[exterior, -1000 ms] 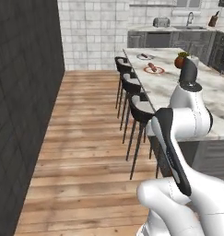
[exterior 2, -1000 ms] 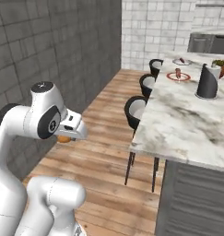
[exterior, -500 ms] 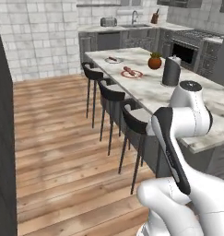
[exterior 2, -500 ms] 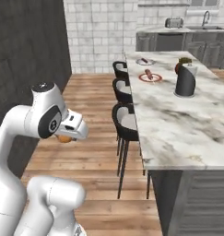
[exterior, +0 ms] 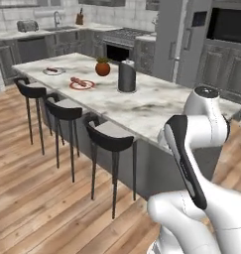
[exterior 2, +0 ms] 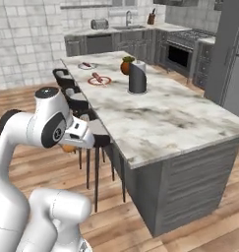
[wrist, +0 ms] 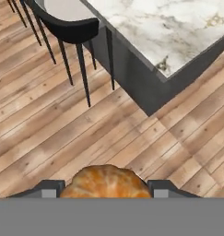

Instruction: Pick up the tangerine and pear from the fridge and place one fruit on each plate on the dining counter.

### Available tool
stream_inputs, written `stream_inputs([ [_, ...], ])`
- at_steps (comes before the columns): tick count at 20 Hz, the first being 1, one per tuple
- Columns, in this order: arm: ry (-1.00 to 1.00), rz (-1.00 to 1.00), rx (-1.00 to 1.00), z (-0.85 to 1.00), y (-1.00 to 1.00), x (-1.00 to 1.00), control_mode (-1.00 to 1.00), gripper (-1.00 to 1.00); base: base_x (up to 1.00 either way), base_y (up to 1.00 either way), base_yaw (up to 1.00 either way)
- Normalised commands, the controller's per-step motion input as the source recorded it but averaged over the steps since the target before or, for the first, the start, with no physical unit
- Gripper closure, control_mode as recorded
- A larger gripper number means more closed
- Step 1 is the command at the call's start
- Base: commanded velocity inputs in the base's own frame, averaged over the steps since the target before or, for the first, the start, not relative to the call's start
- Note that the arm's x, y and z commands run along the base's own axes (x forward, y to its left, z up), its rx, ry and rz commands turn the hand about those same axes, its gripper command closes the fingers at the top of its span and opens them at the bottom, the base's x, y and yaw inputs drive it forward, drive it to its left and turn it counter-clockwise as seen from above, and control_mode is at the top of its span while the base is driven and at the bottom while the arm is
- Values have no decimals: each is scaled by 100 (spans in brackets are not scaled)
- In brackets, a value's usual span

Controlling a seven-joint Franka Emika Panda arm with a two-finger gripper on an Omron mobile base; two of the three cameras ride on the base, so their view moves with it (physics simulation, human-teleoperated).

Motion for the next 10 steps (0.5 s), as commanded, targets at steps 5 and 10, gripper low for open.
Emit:
stream_inputs([
  [5, 0, 0, 0, 0, 0, 0, 100, 100, 18, 94, -55],
  [10, 0, 0, 0, 0, 0, 0, 100, 100, 7, 88, -43],
])
